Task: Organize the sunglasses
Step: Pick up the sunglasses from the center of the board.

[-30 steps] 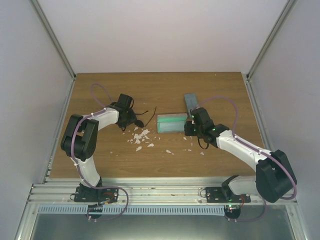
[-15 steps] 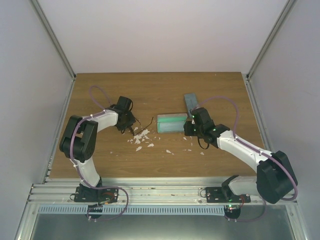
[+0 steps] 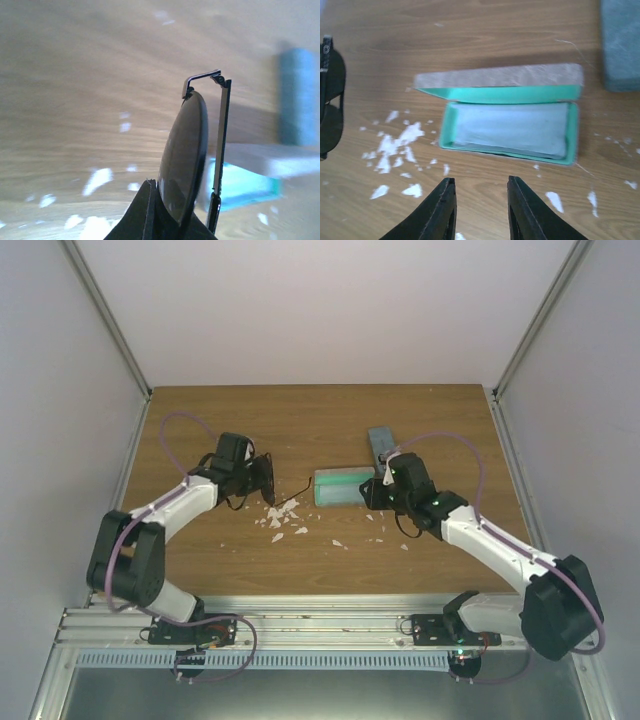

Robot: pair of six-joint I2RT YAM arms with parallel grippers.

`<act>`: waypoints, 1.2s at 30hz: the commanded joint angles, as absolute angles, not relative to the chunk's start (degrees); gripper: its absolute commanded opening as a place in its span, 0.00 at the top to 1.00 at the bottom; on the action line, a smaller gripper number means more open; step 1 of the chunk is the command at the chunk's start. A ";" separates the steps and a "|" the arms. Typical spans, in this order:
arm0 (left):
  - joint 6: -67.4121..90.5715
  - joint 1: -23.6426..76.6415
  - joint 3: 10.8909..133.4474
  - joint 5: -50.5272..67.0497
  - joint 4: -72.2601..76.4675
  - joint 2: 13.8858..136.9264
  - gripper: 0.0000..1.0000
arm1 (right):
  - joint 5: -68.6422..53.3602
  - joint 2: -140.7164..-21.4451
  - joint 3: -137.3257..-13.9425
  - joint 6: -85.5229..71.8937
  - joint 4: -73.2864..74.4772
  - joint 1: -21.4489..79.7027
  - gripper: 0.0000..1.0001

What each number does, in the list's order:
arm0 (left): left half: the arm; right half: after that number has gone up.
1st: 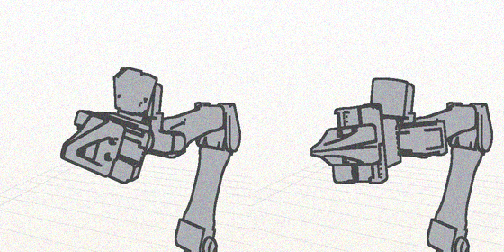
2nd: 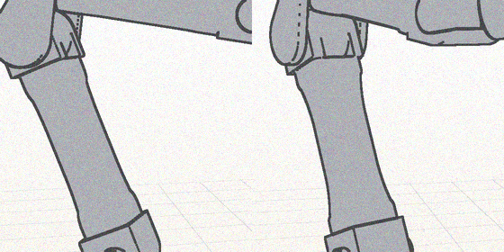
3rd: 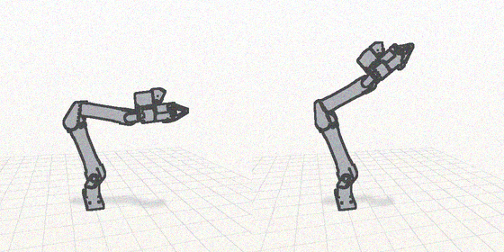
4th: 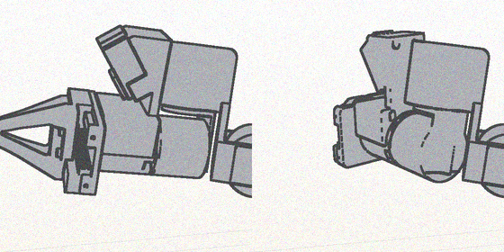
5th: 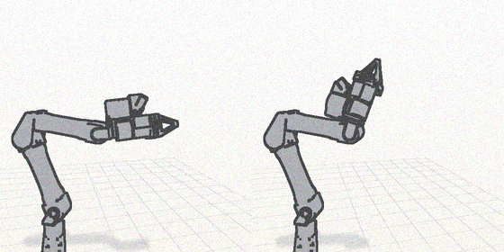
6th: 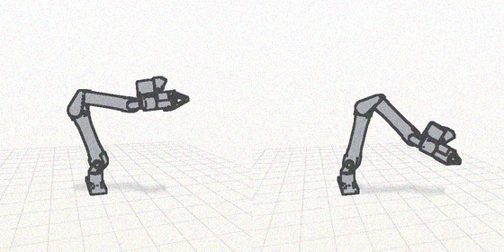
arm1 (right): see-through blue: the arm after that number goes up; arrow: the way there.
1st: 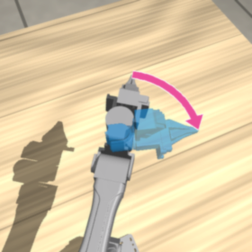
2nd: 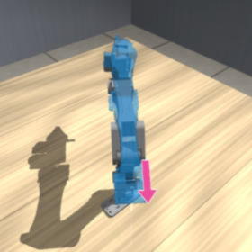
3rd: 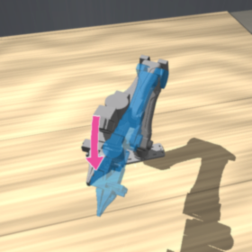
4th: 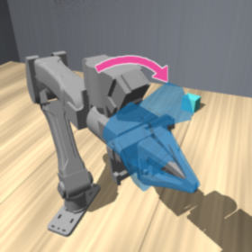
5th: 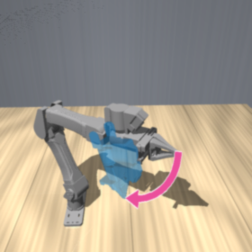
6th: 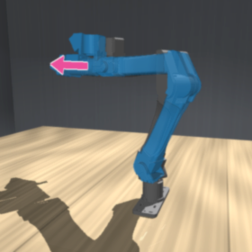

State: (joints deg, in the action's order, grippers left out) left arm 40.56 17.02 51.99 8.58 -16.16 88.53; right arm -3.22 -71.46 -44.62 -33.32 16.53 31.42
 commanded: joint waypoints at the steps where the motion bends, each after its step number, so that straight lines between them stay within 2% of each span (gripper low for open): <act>1: 34.90 17.54 51.71 25.48 -5.68 81.04 1.00 | -11.79 -67.86 -44.02 -33.75 10.96 30.98 0.69; 5: 32.10 19.98 51.95 36.64 -0.48 76.22 1.00 | -20.34 -65.40 -43.97 -34.00 5.92 31.02 0.54; 8: 32.32 21.67 51.69 43.36 4.76 73.62 1.00 | -30.42 -64.07 -43.45 -35.50 -0.44 30.95 0.47; 11: 32.61 23.76 51.96 47.52 7.99 72.49 1.00 | -38.65 -63.77 -42.58 -38.82 -8.42 31.03 0.43; 15: 34.01 26.02 52.60 51.39 11.57 72.25 1.00 | -43.60 -64.25 -42.62 -41.98 -14.70 31.81 0.43; 20: 35.85 27.70 52.82 53.67 14.99 72.24 1.00 | -46.32 -65.16 -43.51 -43.02 -18.10 33.42 0.46; 32: 38.55 28.21 51.92 56.22 19.37 70.99 1.00 | -45.88 -65.33 -42.14 -44.75 -20.65 34.36 0.72; 36: 38.43 28.44 51.69 57.03 19.87 70.29 1.00 | -44.91 -65.65 -42.18 -45.60 -20.95 34.36 0.78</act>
